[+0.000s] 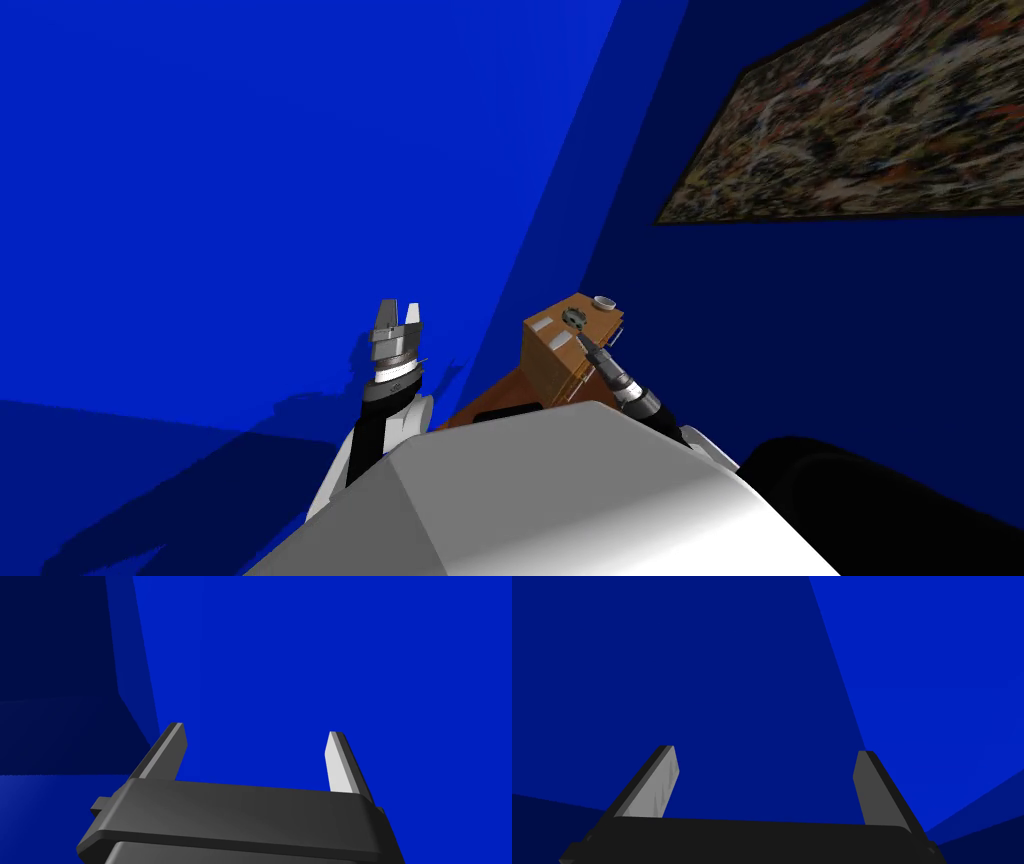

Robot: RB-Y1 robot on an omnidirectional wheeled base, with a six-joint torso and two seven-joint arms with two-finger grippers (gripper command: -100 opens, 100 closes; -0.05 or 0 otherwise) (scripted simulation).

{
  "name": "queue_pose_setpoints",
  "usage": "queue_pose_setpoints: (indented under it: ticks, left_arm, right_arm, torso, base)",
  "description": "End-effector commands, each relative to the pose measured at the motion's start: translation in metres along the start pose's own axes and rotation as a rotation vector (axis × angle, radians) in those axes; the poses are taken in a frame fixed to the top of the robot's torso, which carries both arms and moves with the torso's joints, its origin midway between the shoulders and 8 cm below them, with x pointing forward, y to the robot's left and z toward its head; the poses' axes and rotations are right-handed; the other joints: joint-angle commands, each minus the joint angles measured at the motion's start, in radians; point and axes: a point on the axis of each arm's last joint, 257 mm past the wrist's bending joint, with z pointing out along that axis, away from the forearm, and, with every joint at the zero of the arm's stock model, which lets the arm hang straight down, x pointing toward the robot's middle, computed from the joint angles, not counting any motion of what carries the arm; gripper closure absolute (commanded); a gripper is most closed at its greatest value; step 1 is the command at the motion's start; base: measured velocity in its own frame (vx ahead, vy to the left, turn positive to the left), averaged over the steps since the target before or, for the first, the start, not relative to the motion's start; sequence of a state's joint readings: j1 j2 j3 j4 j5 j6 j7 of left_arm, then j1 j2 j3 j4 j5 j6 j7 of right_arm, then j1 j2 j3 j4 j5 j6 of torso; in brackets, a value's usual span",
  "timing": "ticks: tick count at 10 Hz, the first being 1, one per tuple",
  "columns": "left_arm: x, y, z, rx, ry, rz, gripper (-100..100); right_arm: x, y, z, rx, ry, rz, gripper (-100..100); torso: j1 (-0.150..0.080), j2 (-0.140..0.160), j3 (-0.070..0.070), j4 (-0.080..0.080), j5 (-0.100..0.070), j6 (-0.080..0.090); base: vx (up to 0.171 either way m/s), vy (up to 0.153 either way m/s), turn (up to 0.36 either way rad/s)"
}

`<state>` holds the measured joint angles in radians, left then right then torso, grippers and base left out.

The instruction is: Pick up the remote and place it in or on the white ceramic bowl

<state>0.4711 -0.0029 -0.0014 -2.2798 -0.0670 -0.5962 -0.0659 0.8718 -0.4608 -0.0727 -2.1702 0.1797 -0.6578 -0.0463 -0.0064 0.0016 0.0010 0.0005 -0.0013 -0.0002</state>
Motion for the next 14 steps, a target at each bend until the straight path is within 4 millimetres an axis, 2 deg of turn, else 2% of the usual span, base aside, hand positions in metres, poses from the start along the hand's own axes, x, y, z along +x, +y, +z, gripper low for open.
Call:
queue_pose_setpoints:
  ticks: [1, 2, 3, 5, 6, 7, 8, 10, 11, 12, 13, 14]
  left_arm:
    - [0.0, 0.0, 0.0, 0.0, 0.0, 0.0, 0]
    - [0.0, 0.0, 0.0, 0.0, 0.0, 0.0, 0]
    - [0.0, 0.0, 0.0, 0.0, 0.0, 0.0, 0]
    - [0.0, 0.0, 0.0, 0.0, 0.0, 0.0, 0]
    - [0.0, 0.0, 0.0, 0.0, 0.0, 0.0, 0]
    - [0.0, 0.0, 0.0, 0.0, 0.0, 0.0, 0]
    - [0.0, 0.0, 0.0, 0.0, 0.0, 0.0, 0]
    - [0.0, 0.0, 0.0, 0.0, 0.0, 0.0, 0]
    - [0.0, 0.0, 0.0, 0.0, 0.0, 0.0, 0]
    - [0.0, 0.0, 0.0, 0.0, 0.0, 0.0, 0]
    - [0.0, 0.0, 0.0, 0.0, 0.0, 0.0, 0]
    - [0.0, 0.0, 0.0, 0.0, 0.0, 0.0, 0]
  right_arm:
    - [0.007, -0.008, -0.011, 0.03, 0.032, -0.019, -100]
    - [0.019, -0.022, -0.026, 0.074, 0.088, -0.05, -100]
    - [0.019, -0.022, -0.026, 0.074, 0.088, -0.05, -100]
    - [0.042, -0.048, -0.058, 0.159, 0.206, -0.112, -100]
    - [0.043, -0.049, -0.06, 0.163, 0.209, -0.113, -100]
    - [0.054, -0.063, -0.08, 0.209, 0.275, -0.146, -100]
    - [0.054, -0.063, -0.08, 0.209, 0.275, -0.146, -100]
    - [0.073, -0.089, -0.125, 0.3, 0.406, -0.202, -100]
    - [0.075, -0.09, -0.127, 0.298, 0.419, -0.214, -100]
    - [0.082, -0.102, -0.152, 0.343, 0.489, -0.243, -100]
    - [0.084, -0.103, -0.153, 0.342, 0.496, -0.25, -100]
    - [0.089, -0.115, -0.18, 0.386, 0.569, -0.28, -100]
  torso:
    - [0.0, 0.0, 0.0, 0.0, 0.0, 0.0]
    - [0.001, -0.001, 0.0, 0.0, 0.0, 0.0]
    - [0.001, -0.001, 0.0, 0.0, 0.0, 0.0]
    - [0.003, -0.001, -0.001, 0.0, 0.0, 0.0]
    - [0.001, -0.001, -0.001, 0.0, 0.0, 0.0]
    - [0.001, -0.002, -0.001, 0.0, 0.0, 0.001]
    - [0.001, -0.002, -0.001, 0.0, 0.0, 0.0]
    - [0.002, -0.003, -0.002, -0.001, 0.0, 0.0]
    - [0.0, -0.002, -0.001, 0.0, 0.0, 0.001]
    - [0.001, -0.003, -0.002, 0.0, 0.0, 0.001]
    - [0.001, -0.003, -0.002, -0.001, 0.0, 0.001]
    - [0.002, -0.004, -0.002, -0.001, 0.0, 0.001]
  base:
    - [-0.039, -0.059, 0.359]
    - [-0.044, -0.046, 0.431]
    - [-0.03, -0.035, 0.199]
    - [-0.041, -0.041, 0.424]
    - [-0.036, -0.052, 0.298]
    - [-0.03, -0.044, 0.39]
    - [-0.021, -0.03, 0.289]
    - [-0.033, -0.04, 0.436]
    - [-0.031, -0.035, 0.389]
    - [-0.028, -0.034, 0.479]
    - [-0.022, -0.034, 0.339]
    - [-0.018, -0.026, 0.405]
